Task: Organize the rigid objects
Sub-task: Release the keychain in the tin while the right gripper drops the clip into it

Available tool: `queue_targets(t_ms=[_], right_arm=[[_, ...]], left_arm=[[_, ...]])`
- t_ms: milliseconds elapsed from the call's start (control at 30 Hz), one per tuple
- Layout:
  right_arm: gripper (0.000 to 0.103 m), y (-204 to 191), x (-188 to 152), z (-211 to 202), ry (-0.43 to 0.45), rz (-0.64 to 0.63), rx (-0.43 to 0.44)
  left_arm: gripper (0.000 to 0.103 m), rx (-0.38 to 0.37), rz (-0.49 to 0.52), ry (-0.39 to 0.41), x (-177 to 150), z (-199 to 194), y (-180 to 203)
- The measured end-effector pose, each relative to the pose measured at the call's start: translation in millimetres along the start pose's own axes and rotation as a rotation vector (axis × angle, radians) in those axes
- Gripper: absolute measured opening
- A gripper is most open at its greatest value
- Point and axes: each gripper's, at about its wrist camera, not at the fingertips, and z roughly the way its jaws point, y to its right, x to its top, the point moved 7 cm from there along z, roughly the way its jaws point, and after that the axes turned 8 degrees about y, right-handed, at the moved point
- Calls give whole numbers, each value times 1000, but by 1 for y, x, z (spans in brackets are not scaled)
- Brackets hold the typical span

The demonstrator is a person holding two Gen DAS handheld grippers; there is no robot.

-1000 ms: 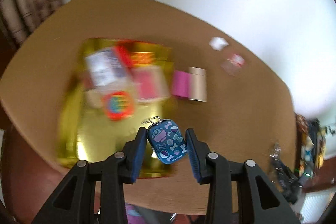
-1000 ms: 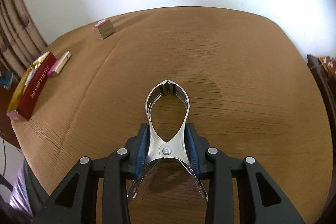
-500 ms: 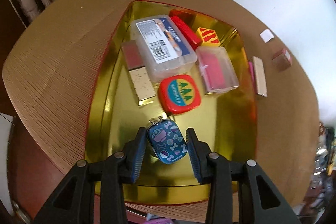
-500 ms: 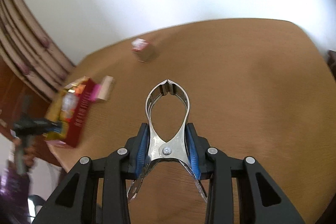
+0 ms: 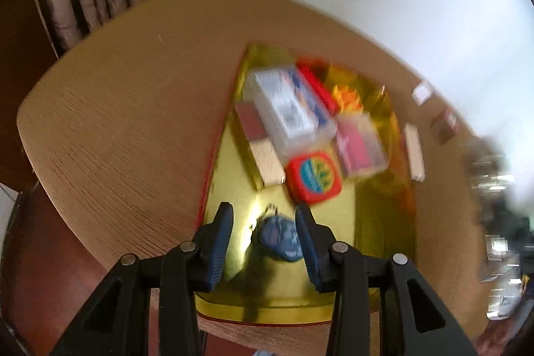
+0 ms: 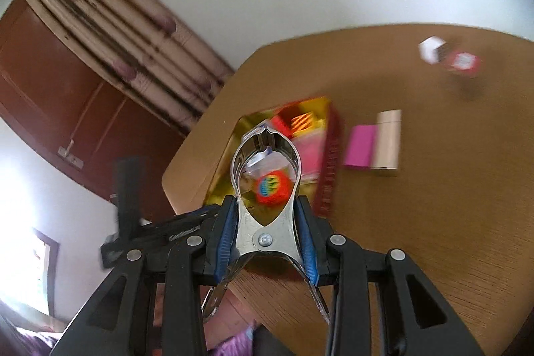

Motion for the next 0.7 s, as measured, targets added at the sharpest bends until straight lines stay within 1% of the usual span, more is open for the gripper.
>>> queue_targets(t_ms=[33,67,100,167,200,333,467,533,600,700], right_arm=[[33,-1,-1,9,-10,-4,-9],[33,-2,-1,25,-25,-1,-25],[33,-3,-3,33,-34,4,-29],[33,-2,-8,48,-48,5,-59],[33,-1,-10,54,-50,-4,-79],[33,2,-21,76,-65,-18,-121],[33,4,-25,82,-73,-31,-153],[34,6,-25,81,-63,-46,-169],[34,5,-24,79,-59,-61,-172],[36,7,-19,69,-39,-31,-150]], left_arm=[[40,13,-12,39,4,-7,-5],[40,2,-23,60,8,-11,-6],[41,12,-41,83,11,-16,-12],[43,25,-57,110,16,-23,-19],[45,6,-64,115,17,-25,-22],[45,-44,-94,89,15,-22,-25],[45,-42,-77,66,13,-16,-22],[45,-40,-78,67,13,-16,-21],[45,-36,-77,72,12,-14,-19],[45,-33,-82,57,10,-9,-19]])
